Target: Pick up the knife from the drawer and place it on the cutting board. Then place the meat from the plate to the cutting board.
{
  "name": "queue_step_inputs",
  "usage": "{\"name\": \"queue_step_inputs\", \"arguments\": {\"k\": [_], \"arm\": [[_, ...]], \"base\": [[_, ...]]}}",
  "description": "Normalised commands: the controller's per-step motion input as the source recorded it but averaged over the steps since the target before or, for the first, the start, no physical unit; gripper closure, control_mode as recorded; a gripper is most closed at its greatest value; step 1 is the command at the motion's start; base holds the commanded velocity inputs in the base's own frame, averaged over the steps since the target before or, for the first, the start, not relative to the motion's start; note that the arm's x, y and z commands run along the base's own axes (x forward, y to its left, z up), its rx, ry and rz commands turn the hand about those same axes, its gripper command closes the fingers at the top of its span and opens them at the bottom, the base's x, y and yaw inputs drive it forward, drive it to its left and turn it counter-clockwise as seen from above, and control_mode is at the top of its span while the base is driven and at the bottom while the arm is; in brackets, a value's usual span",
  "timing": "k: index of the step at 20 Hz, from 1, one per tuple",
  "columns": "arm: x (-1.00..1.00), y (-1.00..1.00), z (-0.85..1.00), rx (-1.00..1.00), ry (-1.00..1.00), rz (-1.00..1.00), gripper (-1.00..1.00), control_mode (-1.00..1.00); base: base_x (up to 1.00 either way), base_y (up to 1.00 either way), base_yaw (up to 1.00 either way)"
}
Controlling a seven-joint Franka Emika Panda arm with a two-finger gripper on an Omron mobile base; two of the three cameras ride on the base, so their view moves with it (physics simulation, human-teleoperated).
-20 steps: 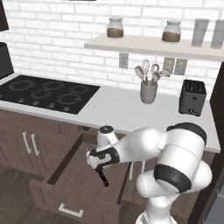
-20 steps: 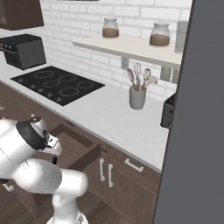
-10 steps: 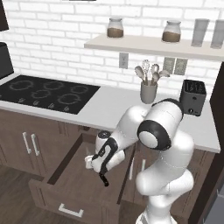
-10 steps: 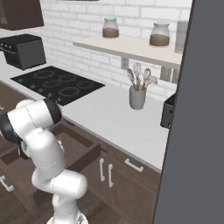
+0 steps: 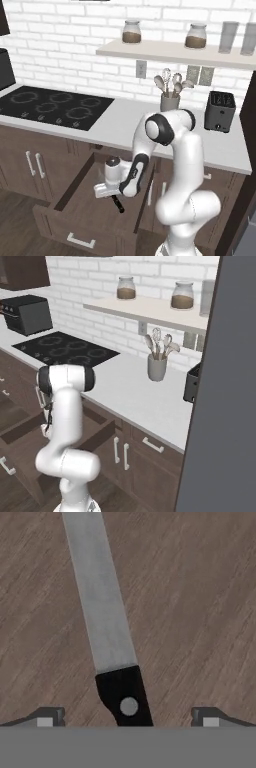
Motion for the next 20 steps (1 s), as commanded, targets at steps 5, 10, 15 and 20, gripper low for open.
{"name": "queue_step_inputs", "arguments": {"k": [5,10,15,20], "arm": [[0.43,0.51,-0.99,-0.14,0.08,0.0,-1.0,-1.0],[-0.09,0.0,-0.8,0.0,0.16,0.06,1.0,-1.0],[-0.54,0.16,-0.25,0.04,0.17,0.14,1.0,-1.0],[-0.19,0.39,0.15,0.03,0.08,0.14,1.0,-1.0]], "base": [[0.0,0.0,0.0],[0.0,0.0,0.0],[0.0,0.0,0.0],[0.0,0.0,0.0]]}}
